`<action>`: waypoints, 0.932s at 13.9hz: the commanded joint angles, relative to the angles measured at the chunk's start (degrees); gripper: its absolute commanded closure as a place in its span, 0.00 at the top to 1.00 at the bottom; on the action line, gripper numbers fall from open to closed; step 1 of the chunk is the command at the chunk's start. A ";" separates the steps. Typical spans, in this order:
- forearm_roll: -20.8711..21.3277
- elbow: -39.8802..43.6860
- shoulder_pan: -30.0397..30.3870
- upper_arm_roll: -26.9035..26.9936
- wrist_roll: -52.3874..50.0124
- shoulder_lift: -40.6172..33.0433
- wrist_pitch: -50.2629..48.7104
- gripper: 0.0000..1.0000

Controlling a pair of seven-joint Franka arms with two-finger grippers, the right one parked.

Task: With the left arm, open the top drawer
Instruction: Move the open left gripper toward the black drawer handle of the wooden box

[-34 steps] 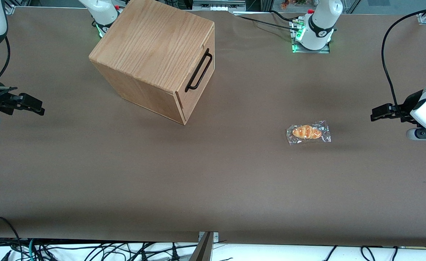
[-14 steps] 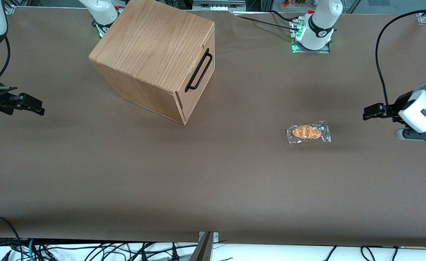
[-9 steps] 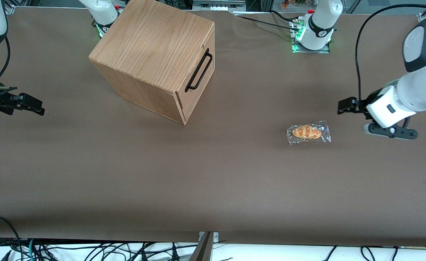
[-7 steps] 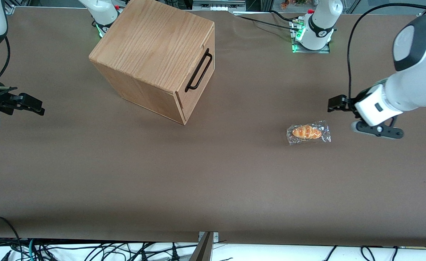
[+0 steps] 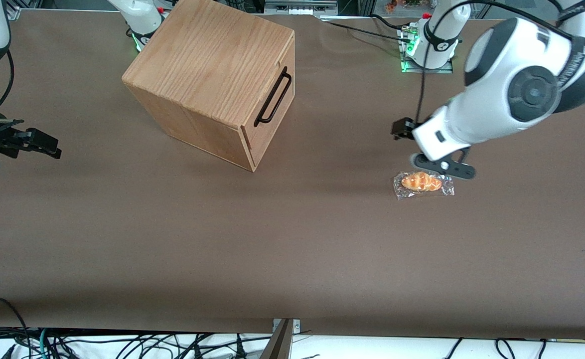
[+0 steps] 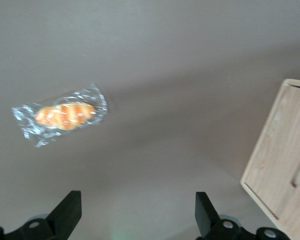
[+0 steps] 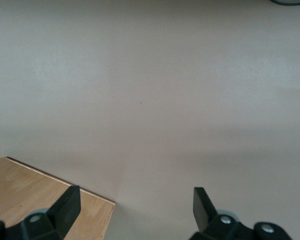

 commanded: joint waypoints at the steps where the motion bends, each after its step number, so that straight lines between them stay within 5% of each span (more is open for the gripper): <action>1: -1.95 0.74 0.21 -2.63 -3.22 0.63 -0.32 1.00; 13: -5.12 0.65 -13.75 -2.90 -17.98 3.44 11.01 1.00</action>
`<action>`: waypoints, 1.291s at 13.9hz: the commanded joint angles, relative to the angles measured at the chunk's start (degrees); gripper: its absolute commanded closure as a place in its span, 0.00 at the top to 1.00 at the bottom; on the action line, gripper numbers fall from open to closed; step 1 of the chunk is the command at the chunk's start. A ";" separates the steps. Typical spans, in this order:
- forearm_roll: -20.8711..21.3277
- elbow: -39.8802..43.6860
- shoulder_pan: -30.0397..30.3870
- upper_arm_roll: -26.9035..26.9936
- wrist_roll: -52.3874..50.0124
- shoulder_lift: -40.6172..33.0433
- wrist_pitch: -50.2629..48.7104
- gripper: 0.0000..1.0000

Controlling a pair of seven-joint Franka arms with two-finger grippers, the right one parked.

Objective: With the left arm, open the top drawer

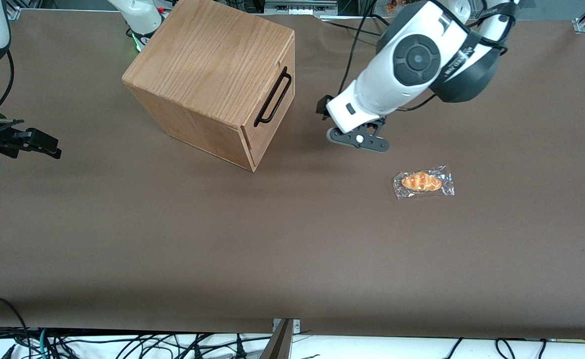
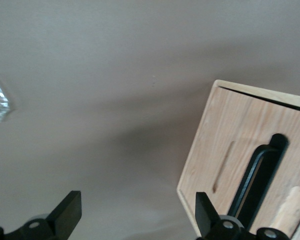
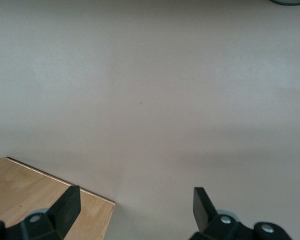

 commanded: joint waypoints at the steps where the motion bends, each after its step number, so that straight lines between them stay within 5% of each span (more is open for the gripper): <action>1: -0.75 0.48 -4.09 0.50 -3.97 0.78 2.42 1.00; 18: -0.40 -3.30 -10.96 0.33 -5.91 4.83 8.41 1.00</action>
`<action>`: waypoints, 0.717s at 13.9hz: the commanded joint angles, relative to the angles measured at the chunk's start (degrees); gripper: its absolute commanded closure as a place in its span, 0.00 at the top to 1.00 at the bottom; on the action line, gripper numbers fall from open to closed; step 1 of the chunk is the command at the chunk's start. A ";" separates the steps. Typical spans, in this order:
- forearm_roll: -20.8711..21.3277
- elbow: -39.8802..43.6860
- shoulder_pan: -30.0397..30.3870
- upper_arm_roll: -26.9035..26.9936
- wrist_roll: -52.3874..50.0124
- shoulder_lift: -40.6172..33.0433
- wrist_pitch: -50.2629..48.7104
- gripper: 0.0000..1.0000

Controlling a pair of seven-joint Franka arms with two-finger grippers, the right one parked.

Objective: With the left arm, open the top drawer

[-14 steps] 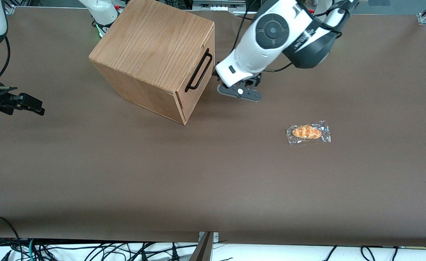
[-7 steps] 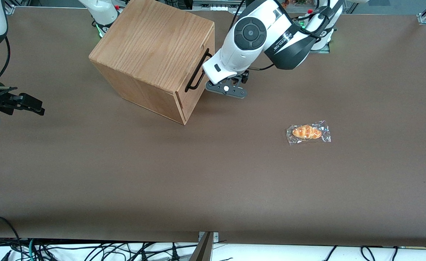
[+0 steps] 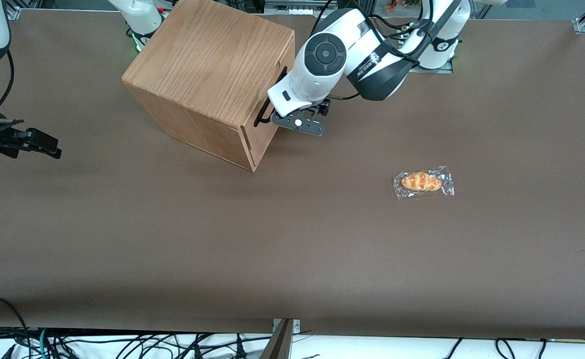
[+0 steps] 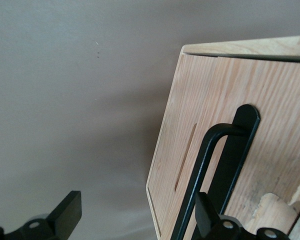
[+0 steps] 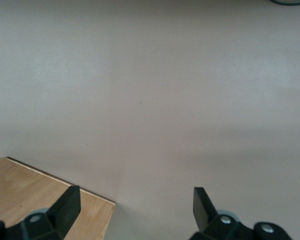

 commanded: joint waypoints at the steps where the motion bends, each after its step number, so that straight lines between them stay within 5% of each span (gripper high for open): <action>1: -0.75 -0.85 -0.34 0.32 -0.22 -0.58 1.30 1.00; 10: -0.84 -1.56 -2.27 0.06 -0.04 0.74 3.77 1.00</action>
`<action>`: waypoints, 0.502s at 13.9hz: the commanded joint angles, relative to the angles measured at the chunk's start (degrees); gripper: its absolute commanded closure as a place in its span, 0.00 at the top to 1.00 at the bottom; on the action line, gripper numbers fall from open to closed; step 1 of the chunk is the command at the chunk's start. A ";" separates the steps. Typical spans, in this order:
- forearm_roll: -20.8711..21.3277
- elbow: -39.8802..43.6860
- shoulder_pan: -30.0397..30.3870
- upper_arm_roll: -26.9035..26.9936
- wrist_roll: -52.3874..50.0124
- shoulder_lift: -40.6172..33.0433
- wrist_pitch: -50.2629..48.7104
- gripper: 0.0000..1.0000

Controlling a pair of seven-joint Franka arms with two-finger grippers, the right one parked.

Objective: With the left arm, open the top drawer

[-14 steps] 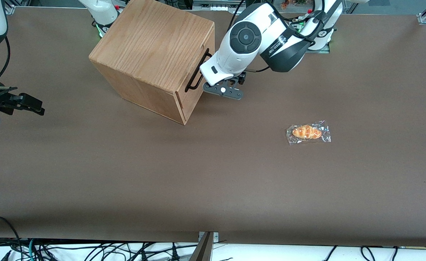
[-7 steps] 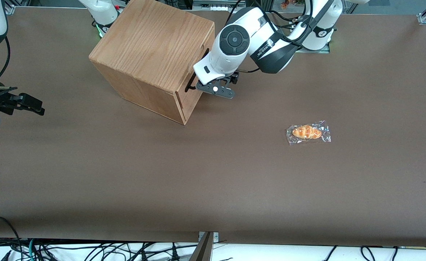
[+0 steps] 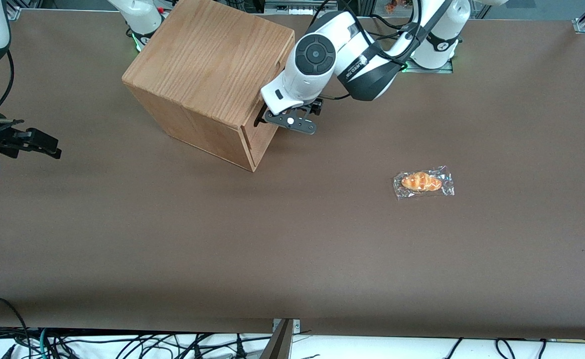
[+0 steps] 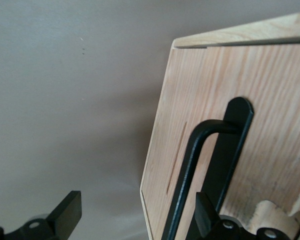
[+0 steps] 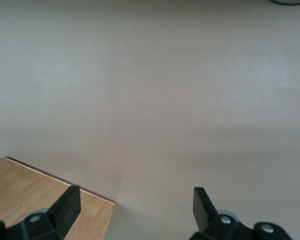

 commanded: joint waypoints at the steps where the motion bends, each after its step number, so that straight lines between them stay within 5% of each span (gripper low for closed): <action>1: -0.84 -0.41 -0.45 0.15 0.04 -0.19 0.88 1.00; 7: -0.31 -1.12 -0.45 0.24 0.57 -0.01 1.05 1.00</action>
